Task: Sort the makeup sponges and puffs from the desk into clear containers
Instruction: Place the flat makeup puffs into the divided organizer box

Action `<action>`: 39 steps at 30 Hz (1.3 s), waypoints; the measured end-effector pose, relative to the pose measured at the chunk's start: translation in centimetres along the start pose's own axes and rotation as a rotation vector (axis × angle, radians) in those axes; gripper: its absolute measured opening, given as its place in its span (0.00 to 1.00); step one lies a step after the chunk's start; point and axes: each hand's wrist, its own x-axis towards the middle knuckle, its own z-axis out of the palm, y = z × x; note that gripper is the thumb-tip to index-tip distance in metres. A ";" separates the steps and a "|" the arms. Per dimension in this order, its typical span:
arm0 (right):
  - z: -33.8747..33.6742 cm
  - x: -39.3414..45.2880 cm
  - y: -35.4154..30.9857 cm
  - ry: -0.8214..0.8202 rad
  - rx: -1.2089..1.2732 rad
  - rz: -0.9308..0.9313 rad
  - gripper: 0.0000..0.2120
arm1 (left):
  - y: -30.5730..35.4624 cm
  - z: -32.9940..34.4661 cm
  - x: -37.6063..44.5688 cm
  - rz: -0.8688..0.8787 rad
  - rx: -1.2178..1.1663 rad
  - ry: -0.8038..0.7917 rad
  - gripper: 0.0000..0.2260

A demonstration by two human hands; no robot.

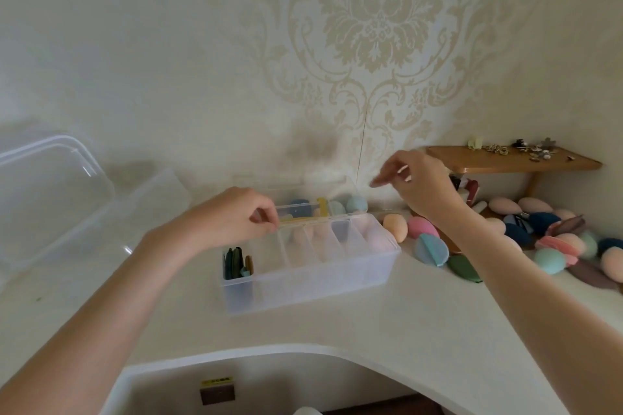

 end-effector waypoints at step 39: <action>10.8 -5.1 -9.8 -0.220 -0.036 -0.132 0.05 | -2.0 1.0 -2.3 -0.145 0.196 -0.031 0.11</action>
